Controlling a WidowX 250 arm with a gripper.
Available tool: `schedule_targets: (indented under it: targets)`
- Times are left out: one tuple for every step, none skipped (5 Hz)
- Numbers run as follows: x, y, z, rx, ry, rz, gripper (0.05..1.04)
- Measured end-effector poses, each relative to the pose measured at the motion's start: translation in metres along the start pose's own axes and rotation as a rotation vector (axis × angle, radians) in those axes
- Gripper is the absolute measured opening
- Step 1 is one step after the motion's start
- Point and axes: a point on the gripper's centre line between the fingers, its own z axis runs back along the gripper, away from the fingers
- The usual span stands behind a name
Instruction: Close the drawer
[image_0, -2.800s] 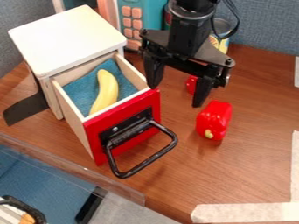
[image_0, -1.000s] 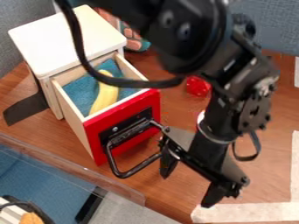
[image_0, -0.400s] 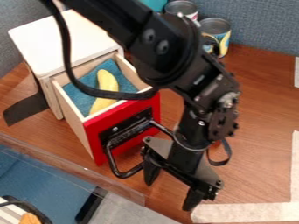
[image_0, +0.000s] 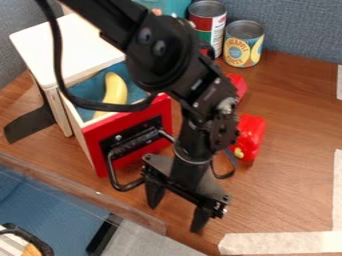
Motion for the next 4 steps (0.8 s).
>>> schedule_targets:
  targets:
    - [0.004, 0.015, -0.002, -0.006, 0.005, 0.039, 1.001]
    - [0.006, 0.024, -0.004, -0.008, 0.010, 0.055, 1.000]
    - [0.015, 0.037, -0.007, -0.017, 0.012, 0.098, 1.000]
    - [0.022, 0.044, -0.009, -0.021, 0.013, 0.117, 1.001]
